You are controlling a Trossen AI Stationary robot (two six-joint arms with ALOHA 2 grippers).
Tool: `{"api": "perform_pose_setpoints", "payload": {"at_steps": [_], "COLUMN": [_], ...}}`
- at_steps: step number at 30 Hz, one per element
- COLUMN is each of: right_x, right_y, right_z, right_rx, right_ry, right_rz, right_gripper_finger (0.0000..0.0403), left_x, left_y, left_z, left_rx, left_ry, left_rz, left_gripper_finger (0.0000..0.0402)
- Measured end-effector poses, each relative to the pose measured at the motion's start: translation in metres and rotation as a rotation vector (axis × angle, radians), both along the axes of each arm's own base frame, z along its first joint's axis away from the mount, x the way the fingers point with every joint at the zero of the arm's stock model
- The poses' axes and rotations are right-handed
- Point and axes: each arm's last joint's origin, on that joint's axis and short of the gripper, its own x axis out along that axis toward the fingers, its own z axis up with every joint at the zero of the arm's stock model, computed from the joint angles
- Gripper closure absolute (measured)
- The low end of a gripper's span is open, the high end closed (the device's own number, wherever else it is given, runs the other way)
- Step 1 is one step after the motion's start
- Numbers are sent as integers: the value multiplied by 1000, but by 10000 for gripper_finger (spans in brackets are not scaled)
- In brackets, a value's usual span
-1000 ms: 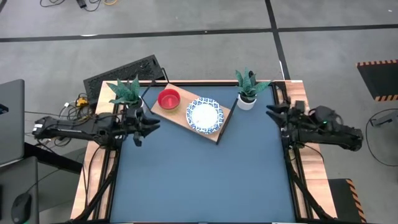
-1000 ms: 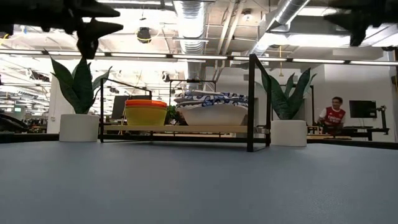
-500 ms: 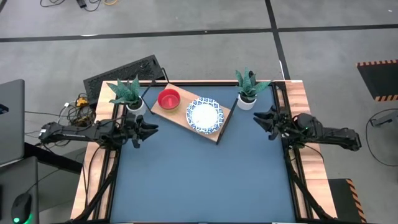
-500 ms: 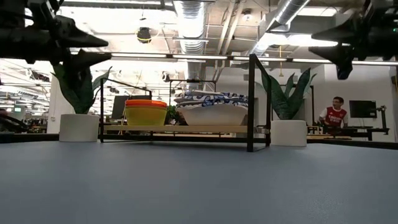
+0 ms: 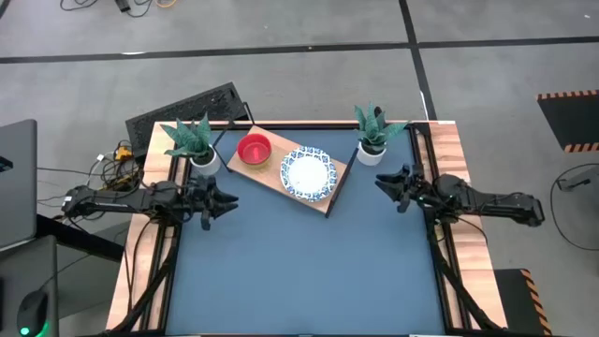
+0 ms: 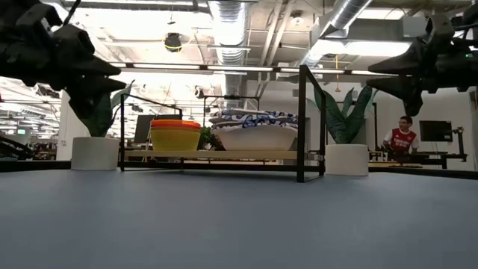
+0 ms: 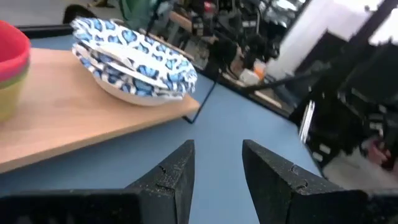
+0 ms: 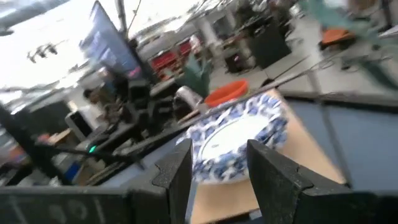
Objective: Place and stack bowls onto a shelf
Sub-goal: Return to Home Position
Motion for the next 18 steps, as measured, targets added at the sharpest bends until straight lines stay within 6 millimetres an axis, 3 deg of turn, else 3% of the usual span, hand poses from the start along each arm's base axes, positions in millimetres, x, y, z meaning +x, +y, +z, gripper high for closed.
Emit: {"api": "perform_pose_setpoints", "payload": {"at_steps": [11,18], "right_x": [1,1], "right_y": [3,3], "right_z": [-2,-2], "right_rx": [-1,0], "right_ry": [16,19], "right_rz": [50,50], "right_gripper_finger": [225,225], "left_x": [0,0], "left_y": [-7,-5], "left_z": [-1,-3], "left_rx": [175,139], "left_ry": [3,25], "left_rz": [-248,-195], "left_gripper_finger": [283,283]}}
